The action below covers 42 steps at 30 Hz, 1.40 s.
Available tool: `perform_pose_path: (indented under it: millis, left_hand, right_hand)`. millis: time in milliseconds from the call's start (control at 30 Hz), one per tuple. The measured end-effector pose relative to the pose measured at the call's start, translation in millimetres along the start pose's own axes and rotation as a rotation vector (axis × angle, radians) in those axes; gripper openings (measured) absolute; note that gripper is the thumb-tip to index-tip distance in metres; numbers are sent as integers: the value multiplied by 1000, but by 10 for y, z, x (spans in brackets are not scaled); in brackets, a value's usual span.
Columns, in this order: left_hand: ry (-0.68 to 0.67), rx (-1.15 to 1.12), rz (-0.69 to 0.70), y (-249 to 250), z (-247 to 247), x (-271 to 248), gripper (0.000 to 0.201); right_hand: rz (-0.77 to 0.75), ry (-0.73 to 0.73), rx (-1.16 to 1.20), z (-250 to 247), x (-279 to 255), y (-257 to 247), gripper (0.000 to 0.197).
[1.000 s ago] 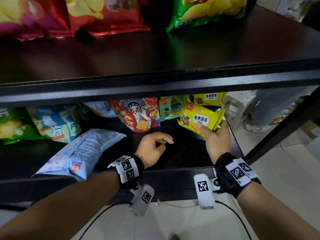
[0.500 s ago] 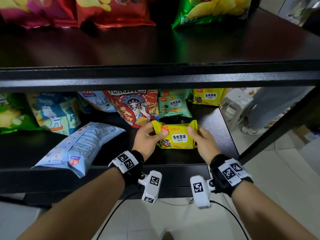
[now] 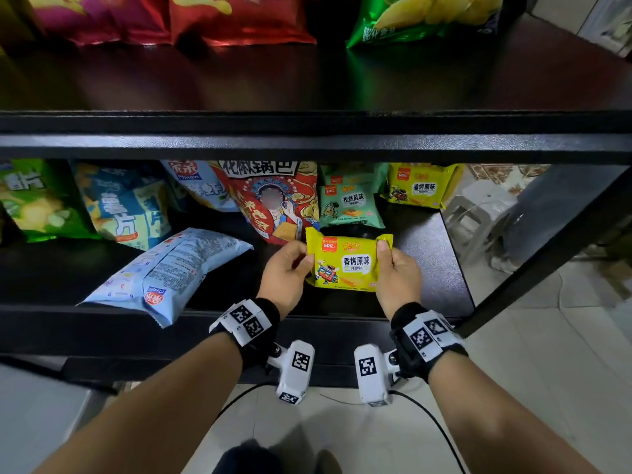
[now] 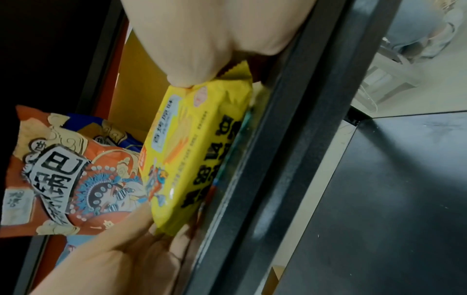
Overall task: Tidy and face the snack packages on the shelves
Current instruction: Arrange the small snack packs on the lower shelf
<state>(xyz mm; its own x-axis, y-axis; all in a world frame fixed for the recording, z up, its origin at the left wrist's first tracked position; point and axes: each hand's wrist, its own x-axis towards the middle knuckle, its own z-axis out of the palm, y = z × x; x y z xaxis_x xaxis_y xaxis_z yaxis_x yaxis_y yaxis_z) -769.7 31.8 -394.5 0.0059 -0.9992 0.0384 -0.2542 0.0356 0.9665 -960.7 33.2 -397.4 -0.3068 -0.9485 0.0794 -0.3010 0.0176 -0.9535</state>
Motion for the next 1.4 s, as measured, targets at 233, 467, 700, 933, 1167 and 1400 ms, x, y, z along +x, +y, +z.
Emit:
perform_pose_path:
  millis: [233, 467, 700, 933, 1167, 1400]
  left_hand:
    - [63, 110, 57, -16, 24, -13, 15]
    - [29, 4, 25, 14, 36, 0, 18]
    - [26, -134, 4, 56, -42, -9, 26]
    - [56, -153, -4, 42, -49, 3, 32]
    - [45, -214, -34, 33, -92, -54, 37]
    - [-124, -256, -66, 110, -151, -90, 47]
  right_hand:
    - [-44, -6, -245, -11, 67, 1, 54]
    - [-29, -25, -376, -30, 98, -65, 57]
    - [-81, -27, -236, -105, 72, 25, 26]
    - [-25, -73, -30, -206, 4, 5, 42]
    - [-38, -194, -65, -269, -28, 22, 48]
    - [-103, -365, -210, -405, -86, -21, 64]
